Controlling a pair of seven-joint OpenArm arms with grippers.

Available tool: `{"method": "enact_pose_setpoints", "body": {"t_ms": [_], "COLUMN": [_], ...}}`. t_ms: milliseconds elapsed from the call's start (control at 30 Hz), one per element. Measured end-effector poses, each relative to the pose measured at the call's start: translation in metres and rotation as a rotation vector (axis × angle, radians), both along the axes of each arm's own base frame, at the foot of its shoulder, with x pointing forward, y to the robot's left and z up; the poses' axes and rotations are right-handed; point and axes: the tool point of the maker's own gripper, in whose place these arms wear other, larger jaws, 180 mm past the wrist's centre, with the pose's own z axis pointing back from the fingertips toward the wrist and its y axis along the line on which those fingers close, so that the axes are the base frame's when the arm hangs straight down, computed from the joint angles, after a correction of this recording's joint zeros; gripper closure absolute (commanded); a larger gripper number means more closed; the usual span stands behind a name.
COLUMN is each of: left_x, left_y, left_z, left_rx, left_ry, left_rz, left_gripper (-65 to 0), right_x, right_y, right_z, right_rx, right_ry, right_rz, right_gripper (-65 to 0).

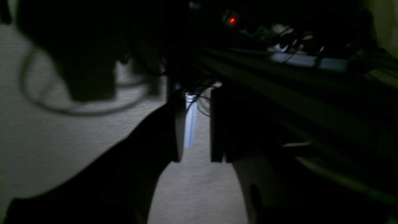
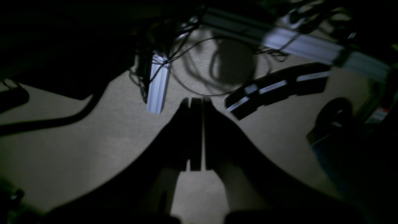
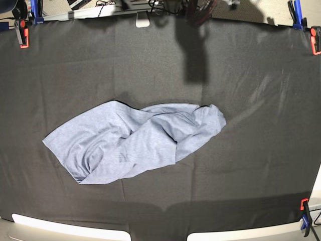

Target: Layout the t-shirt on the table in an organized manner, then fold the t-shirt properly

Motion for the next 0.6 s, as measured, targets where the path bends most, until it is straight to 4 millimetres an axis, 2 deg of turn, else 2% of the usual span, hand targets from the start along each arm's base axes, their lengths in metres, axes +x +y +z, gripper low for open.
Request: {"method": "enact_pose_setpoints", "body": {"t_ms": [100,200,333,433,600], "left_x": [-0.012,-0.023,-0.033,-0.036,-0.026], "left_y": [0.021,0.042,0.064,0.068,0.067], "left_z": [0.010,0.023,0.045,0.063,0.100], "left_rx": [0.019,0.035,0.068,0.078,0.082], "left_ry": [0.018,0.030,0.010,-0.001,-0.057], "left_rz": [0.001,0.008,-0.036,-0.089,-0.180], "left_gripper": [-12.5,-12.5,-12.5,-12.5,-12.5], "right_x": [-0.002,-0.011,-0.015,-0.007,0.003], "right_y": [-0.011,-0.016,-0.014,-0.013,-0.015], "right_z": [0.018,0.041,0.074,0.101,0.143], "right_rx": [-0.003,0.039,0.082,0.079,0.063], "right_ry": [-0.039,-0.055,-0.097,-0.161,-0.228], "right_rz": [0.029,-0.024,0.004,0.013,-0.001], "right_gripper": [0.0,0.0,0.0,0.0,0.0]}}
